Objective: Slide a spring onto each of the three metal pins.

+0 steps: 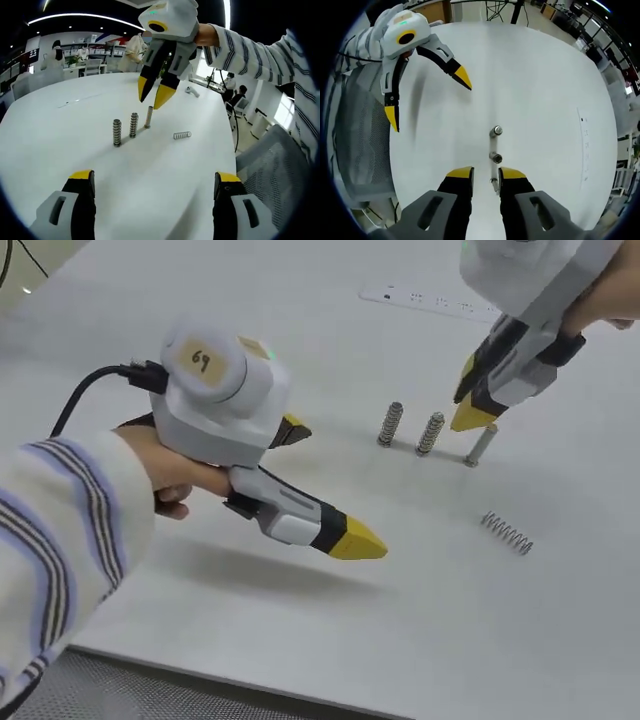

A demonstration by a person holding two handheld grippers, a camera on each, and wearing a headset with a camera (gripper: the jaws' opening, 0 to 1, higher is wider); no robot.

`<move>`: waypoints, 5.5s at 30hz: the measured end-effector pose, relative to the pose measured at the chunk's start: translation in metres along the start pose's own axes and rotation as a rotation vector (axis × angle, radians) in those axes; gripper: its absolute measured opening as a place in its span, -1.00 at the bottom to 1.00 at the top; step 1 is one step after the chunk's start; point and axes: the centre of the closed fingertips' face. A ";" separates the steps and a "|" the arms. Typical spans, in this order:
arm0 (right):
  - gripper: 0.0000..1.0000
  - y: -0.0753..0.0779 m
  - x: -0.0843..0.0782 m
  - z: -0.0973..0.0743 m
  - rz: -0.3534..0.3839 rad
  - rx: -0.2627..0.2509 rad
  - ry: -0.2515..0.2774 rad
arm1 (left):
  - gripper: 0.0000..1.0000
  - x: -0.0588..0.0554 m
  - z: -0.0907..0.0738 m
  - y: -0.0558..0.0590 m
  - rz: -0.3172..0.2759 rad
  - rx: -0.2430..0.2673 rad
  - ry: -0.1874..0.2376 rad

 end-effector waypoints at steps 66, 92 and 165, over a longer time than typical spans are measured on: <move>0.08 -0.071 -0.098 -0.005 0.683 -0.018 0.630 | 0.84 -0.004 -0.019 0.002 -0.010 -0.029 -0.044; 0.69 -0.089 -0.114 0.004 0.799 -0.001 0.713 | 0.86 -0.001 -0.013 0.004 -0.032 -0.036 -0.043; 0.91 -0.099 -0.137 -0.008 0.870 -0.070 0.728 | 0.29 0.080 0.078 0.052 0.229 -0.404 0.001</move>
Point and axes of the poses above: the centre of the closed fingertips' face, and the gripper's own axes: z roughly forward along the fingers, y roughly to its right, x roughly out of its top, and after that the axes turned 13 degrees about z, right-handed
